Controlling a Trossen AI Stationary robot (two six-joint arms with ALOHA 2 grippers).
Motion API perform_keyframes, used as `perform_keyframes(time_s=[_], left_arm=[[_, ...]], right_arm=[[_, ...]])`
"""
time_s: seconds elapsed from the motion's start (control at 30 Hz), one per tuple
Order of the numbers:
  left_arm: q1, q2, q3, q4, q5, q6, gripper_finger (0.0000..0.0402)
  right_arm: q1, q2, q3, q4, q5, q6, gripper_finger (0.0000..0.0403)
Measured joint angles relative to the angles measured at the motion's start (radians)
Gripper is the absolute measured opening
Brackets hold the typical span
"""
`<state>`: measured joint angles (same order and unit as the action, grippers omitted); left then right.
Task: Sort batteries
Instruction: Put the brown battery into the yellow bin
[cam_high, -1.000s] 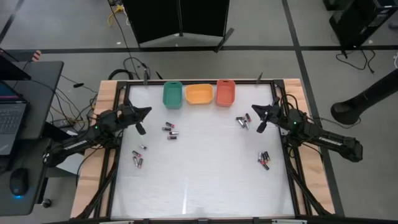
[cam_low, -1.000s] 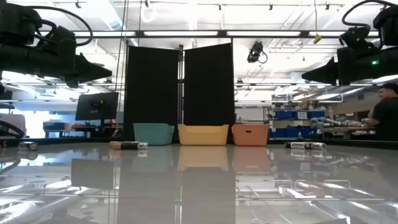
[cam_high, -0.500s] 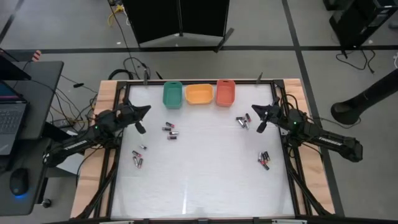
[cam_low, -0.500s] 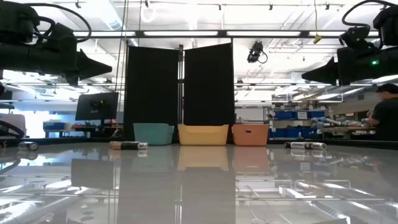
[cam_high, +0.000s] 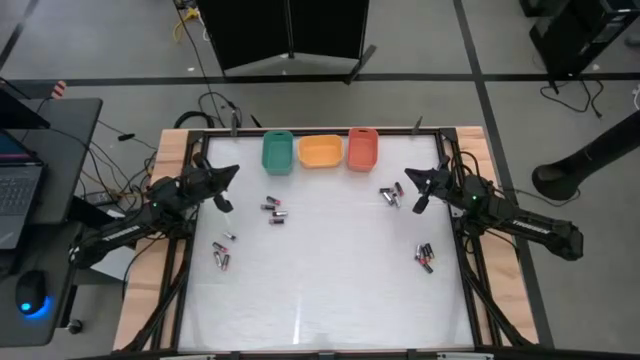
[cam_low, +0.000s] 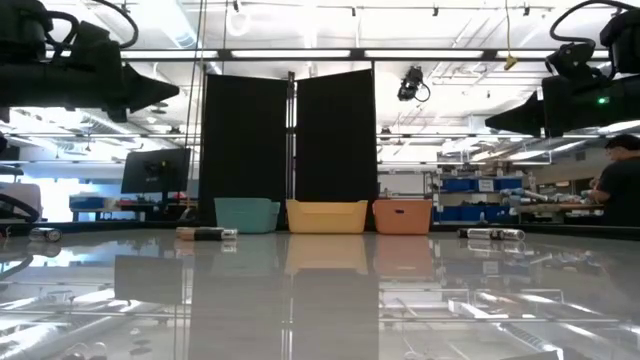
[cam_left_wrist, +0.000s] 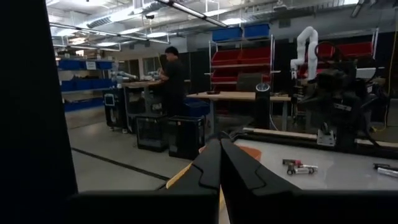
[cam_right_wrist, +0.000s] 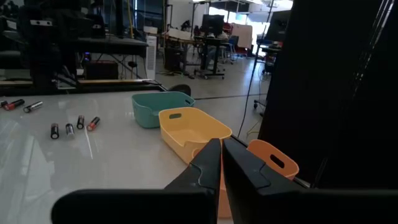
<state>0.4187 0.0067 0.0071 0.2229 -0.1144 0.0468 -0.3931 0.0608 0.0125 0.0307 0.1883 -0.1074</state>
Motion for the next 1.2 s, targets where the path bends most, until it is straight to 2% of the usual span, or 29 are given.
perform_keyframes(time_s=[0.1, 0.4, 0.6, 0.7, 0.9, 1.03, 1.2], left_arm=[[0.0, 0.0, 0.008, 0.057, -0.001, -0.005, 0.0012], [0.0, 0.0, 0.131, 0.06, -0.003, 0.003, 0.0012], [0.0, 0.002, 0.176, 0.013, 0.101, 0.025, 0.0012], [0.0, 0.031, 0.197, -0.051, 0.106, 0.001, 0.0012], [-0.001, 0.165, 0.219, -0.041, 0.169, -0.011, 0.0012], [-0.001, 0.271, 0.253, -0.029, 0.201, -0.1, 0.0012], [-0.002, 0.43, 0.259, -0.076, 0.233, -0.125, 0.0012]], right_arm=[[0.0, 0.0, 0.0, 0.0, 0.0, 0.0, 0.0028], [0.0, 0.0, 0.0, 0.0, 0.0, 0.0, 0.0028], [0.0, 0.0, 0.0, 0.0, 0.0, 0.0, 0.0028], [0.0, 0.0, 0.0, 0.0, 0.0, 0.0, 0.0028], [0.0, 0.0, 0.0, 0.0, 0.0, 0.0, 0.0028], [0.0, 0.0, 0.0, 0.0, 0.0, 0.0, 0.0028], [0.0, 0.0, 0.0, 0.0, 0.0, 0.0, 0.0028]])
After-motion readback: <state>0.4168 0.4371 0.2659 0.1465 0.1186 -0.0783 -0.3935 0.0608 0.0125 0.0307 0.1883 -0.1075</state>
